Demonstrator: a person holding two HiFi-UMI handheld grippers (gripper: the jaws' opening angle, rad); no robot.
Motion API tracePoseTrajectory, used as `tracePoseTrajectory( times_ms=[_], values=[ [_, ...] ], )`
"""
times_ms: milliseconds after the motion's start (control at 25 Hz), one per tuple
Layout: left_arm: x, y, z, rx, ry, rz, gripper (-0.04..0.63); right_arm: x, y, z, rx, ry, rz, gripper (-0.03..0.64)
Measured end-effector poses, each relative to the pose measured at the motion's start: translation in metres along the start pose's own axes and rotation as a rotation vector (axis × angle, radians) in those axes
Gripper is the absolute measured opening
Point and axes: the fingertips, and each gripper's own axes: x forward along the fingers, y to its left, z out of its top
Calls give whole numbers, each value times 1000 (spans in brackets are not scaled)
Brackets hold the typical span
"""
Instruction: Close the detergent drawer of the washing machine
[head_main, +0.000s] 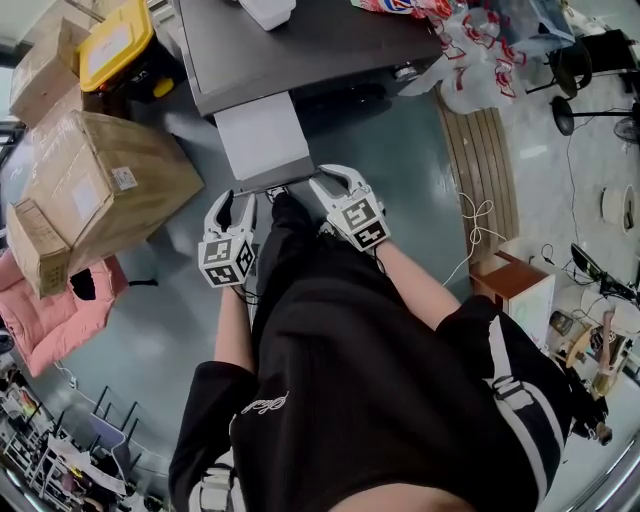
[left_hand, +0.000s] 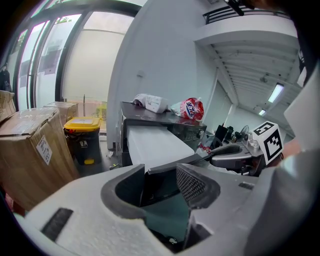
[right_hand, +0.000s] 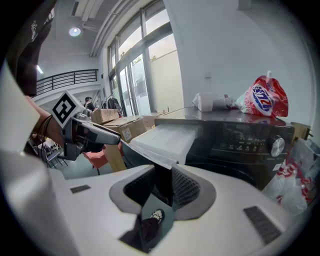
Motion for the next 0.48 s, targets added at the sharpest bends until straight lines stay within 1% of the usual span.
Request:
tracePoseTrajectory(
  times_ms=[480],
  values=[
    [7,5,7,13,1,-11,206,6,-5,5,5,2,-9,110]
  ],
)
